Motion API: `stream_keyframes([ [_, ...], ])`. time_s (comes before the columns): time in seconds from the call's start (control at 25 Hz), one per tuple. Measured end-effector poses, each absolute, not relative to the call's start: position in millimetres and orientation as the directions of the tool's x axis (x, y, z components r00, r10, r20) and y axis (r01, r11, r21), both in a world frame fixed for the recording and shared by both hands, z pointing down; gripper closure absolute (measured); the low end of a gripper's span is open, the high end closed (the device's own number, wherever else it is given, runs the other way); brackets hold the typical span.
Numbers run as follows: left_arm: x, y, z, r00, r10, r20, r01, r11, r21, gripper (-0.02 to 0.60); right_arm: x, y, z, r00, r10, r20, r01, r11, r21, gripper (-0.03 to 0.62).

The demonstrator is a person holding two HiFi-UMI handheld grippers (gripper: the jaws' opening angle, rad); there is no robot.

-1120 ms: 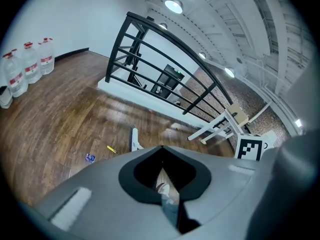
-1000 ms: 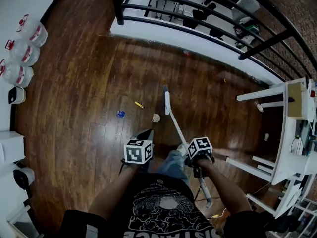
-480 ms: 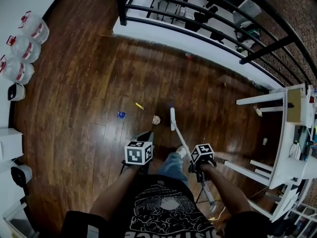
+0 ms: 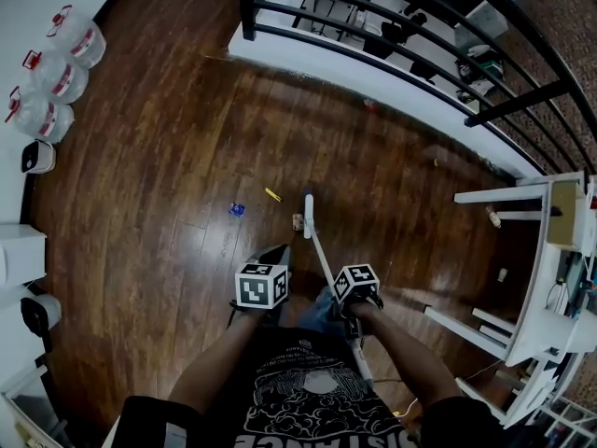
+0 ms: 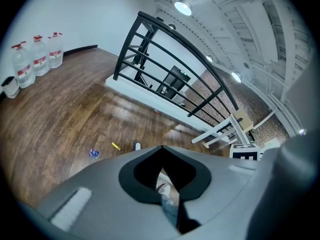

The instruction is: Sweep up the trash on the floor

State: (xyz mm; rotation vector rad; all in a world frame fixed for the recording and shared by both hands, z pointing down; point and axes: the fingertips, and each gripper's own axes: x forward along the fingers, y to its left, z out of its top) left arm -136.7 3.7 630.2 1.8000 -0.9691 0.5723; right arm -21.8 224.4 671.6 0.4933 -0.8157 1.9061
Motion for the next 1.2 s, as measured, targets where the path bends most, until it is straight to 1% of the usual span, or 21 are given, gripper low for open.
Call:
stream_keyframes([
  [0.28,-155,4,634,0.546,-0.369,0.752,-0.835,-0.176,0.521,0.577,-48,207,677,-0.442,0.637,0.632,-0.894,-0.256,-0.368,0.576],
  [0.76,-177,1,633,0.512,-0.402,0.759,-0.852,-0.125,0.508,0.577,-65,198,687,-0.322,0.714,0.622,-0.923,-0.092,-0.373,0.569],
  [1.04,-185,0,633,0.501,-0.416,0.758,-0.855,-0.101,0.509,0.577,-75,194,685,-0.260,0.734,0.627,-0.930,-0.015,-0.367,0.569],
  [1.2,-188,0,632,0.498,-0.426,0.756,-0.854,-0.091,0.512,0.577,-85,191,684,-0.252,0.735,0.630,-0.923,0.013,-0.384,0.571],
])
